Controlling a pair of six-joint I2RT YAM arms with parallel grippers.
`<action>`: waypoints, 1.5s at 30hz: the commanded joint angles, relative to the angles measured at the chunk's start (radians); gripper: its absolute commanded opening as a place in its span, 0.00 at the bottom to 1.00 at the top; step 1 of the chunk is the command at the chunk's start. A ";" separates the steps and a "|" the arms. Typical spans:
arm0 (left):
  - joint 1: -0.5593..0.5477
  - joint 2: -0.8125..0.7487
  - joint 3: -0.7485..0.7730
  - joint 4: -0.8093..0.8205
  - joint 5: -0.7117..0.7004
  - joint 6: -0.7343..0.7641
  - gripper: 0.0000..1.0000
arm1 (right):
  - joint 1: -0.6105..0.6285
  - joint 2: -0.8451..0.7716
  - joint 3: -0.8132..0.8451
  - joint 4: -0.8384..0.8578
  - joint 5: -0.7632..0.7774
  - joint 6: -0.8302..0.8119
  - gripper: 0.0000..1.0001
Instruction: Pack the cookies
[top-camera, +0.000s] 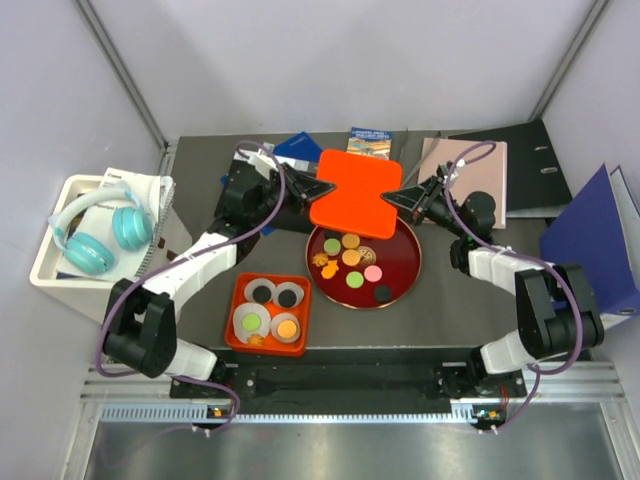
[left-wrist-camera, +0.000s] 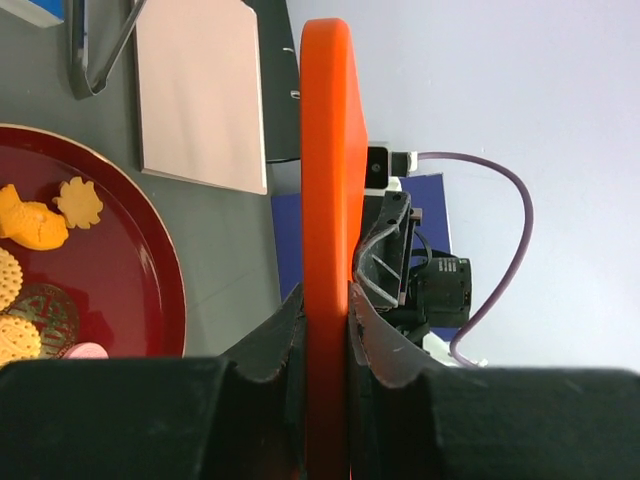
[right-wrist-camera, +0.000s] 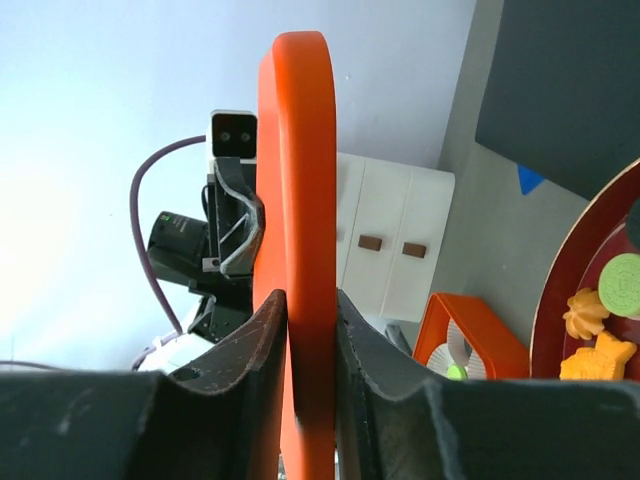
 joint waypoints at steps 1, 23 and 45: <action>-0.012 -0.034 0.026 -0.041 0.013 0.080 0.05 | 0.015 -0.029 0.040 0.014 -0.072 -0.011 0.00; 0.003 -0.177 0.268 -0.867 -0.680 0.496 0.80 | 0.010 -0.246 0.043 -0.278 -0.155 -0.153 0.00; -0.018 -0.364 0.162 -1.122 -0.855 0.452 0.60 | 0.340 -0.070 -0.261 0.259 0.009 0.041 0.00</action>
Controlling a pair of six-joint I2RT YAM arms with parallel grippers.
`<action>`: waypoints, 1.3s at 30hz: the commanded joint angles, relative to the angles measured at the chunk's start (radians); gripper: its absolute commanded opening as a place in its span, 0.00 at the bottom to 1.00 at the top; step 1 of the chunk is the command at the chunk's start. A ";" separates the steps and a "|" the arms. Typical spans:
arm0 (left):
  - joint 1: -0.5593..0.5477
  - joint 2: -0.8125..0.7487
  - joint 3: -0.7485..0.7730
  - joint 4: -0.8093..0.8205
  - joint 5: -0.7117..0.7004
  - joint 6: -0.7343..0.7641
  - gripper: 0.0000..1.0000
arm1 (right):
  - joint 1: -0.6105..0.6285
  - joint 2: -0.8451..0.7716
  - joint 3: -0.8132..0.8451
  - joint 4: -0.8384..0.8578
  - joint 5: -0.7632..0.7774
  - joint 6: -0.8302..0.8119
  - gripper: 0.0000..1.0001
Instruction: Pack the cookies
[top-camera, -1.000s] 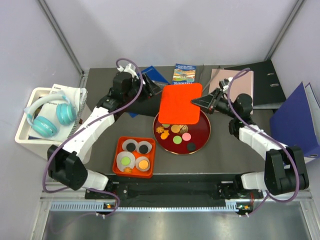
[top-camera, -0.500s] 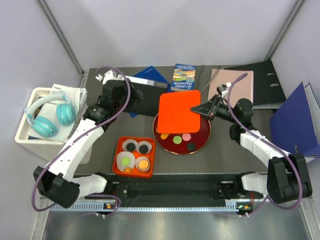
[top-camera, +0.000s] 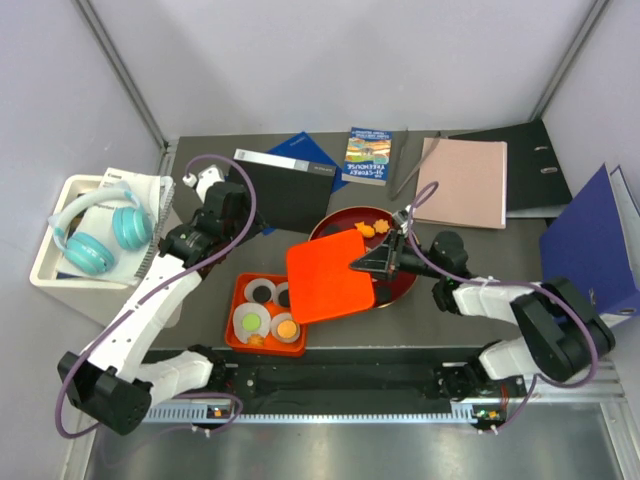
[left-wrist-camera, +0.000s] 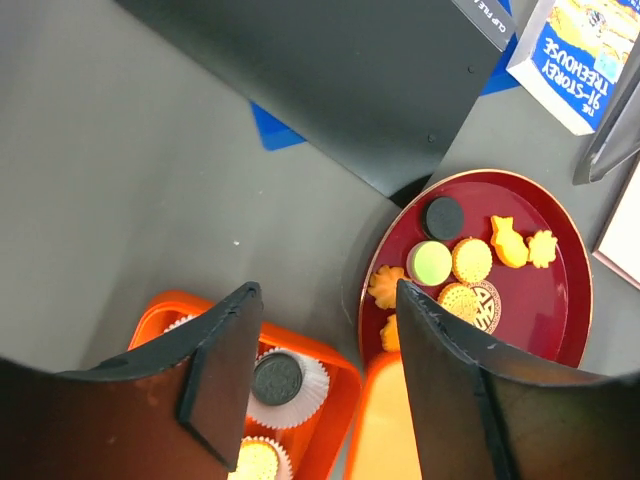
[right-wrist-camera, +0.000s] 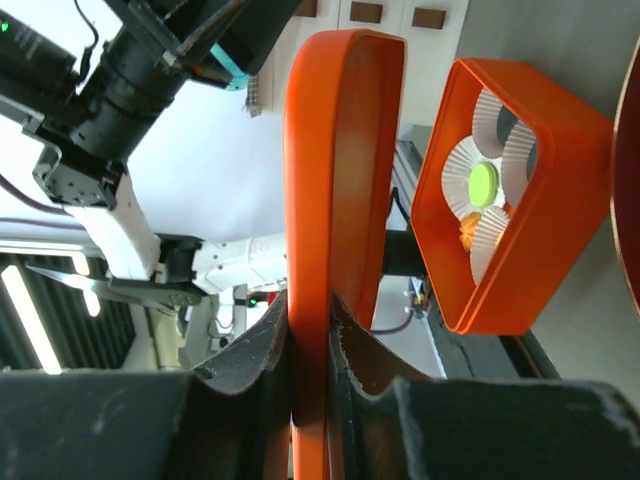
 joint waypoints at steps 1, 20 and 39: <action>-0.003 -0.060 -0.017 -0.016 -0.036 -0.007 0.59 | 0.068 0.107 -0.018 0.340 0.105 0.090 0.00; -0.002 -0.133 -0.160 -0.125 -0.106 -0.085 0.13 | 0.243 0.458 0.011 0.646 0.307 0.087 0.00; -0.002 -0.101 -0.296 -0.176 -0.171 -0.200 0.00 | 0.364 0.578 -0.018 0.646 0.398 0.041 0.00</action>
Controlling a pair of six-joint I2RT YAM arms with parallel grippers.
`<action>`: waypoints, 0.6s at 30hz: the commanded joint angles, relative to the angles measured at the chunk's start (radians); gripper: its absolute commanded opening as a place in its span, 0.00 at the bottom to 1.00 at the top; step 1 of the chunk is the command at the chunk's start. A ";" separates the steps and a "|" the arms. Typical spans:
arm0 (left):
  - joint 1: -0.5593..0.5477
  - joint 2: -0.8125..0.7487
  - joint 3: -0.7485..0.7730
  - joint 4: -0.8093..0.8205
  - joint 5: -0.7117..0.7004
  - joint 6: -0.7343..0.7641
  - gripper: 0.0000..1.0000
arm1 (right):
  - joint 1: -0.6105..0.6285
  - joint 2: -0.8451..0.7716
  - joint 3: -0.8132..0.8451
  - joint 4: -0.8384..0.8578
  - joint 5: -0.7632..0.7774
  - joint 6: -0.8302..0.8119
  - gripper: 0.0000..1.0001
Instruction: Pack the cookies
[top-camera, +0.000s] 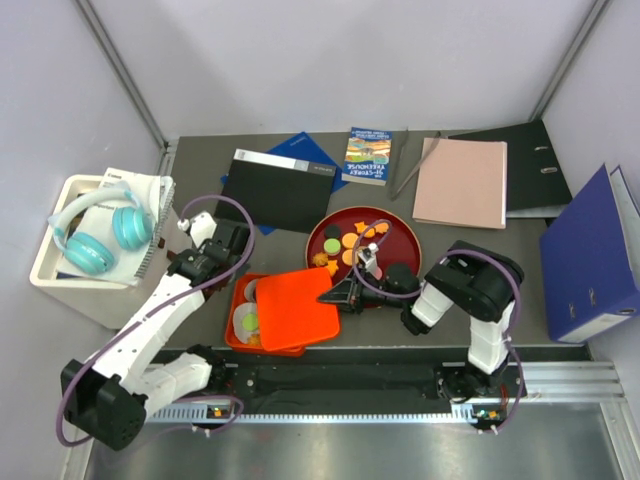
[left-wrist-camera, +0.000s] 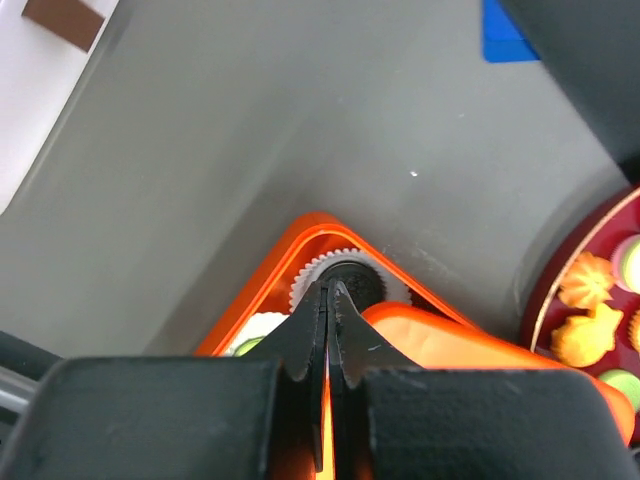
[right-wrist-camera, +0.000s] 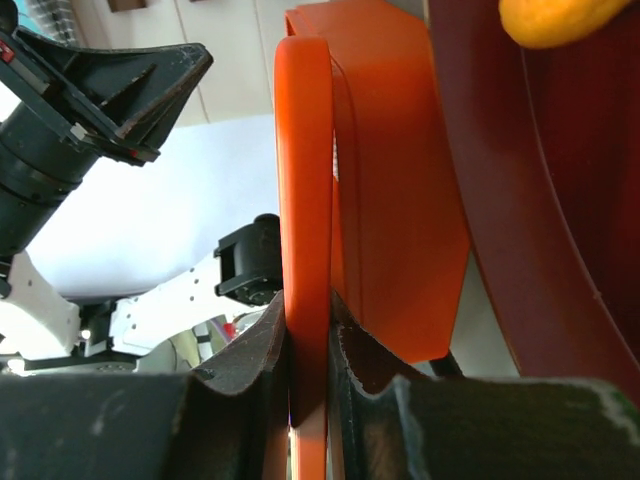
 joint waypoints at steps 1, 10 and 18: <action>-0.002 0.005 -0.038 -0.015 -0.042 -0.046 0.00 | 0.032 0.043 0.003 0.271 0.048 -0.035 0.00; 0.000 -0.003 -0.121 0.004 -0.004 -0.085 0.00 | 0.056 0.109 0.049 0.271 0.094 -0.052 0.00; 0.000 -0.004 -0.115 0.008 -0.014 -0.071 0.00 | 0.092 0.169 0.107 0.269 0.091 -0.032 0.16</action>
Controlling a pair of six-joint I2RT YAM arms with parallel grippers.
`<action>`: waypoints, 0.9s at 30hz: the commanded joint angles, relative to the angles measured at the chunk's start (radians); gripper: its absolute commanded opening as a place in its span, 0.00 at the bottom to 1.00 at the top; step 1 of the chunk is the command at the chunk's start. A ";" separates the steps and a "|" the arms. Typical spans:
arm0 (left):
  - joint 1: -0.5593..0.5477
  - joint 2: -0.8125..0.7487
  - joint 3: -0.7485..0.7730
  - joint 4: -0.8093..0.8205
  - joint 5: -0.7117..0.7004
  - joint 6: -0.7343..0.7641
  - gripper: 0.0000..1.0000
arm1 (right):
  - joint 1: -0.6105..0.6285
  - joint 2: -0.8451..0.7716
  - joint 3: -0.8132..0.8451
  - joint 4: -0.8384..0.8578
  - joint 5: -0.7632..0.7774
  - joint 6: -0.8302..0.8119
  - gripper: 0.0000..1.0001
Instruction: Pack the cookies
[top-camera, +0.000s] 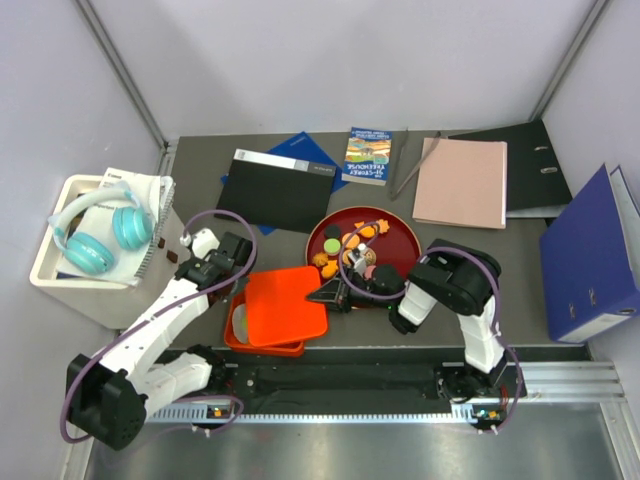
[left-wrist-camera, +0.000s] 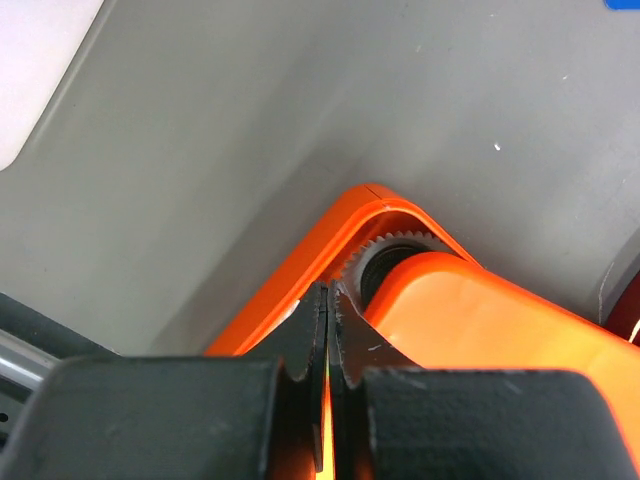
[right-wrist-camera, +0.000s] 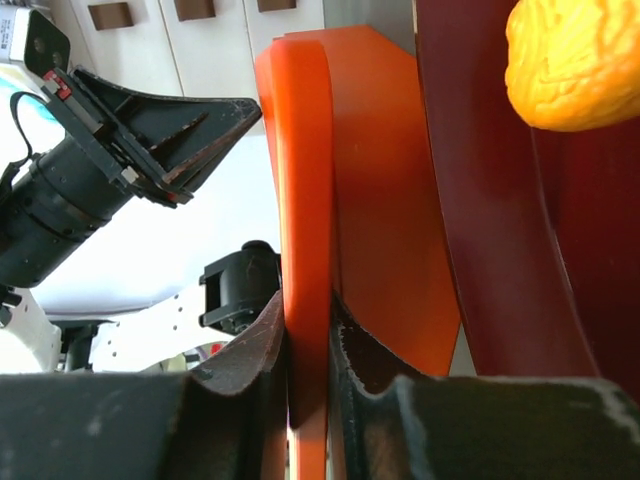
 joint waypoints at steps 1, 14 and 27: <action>0.000 -0.008 0.007 0.014 -0.012 0.000 0.00 | 0.032 0.041 0.014 0.230 0.016 -0.022 0.22; 0.000 -0.012 -0.010 0.026 -0.025 -0.011 0.00 | 0.032 -0.086 -0.040 0.086 -0.015 -0.062 0.51; 0.003 -0.023 -0.027 0.024 -0.042 -0.014 0.00 | 0.032 -0.299 0.043 -0.475 -0.081 -0.295 0.38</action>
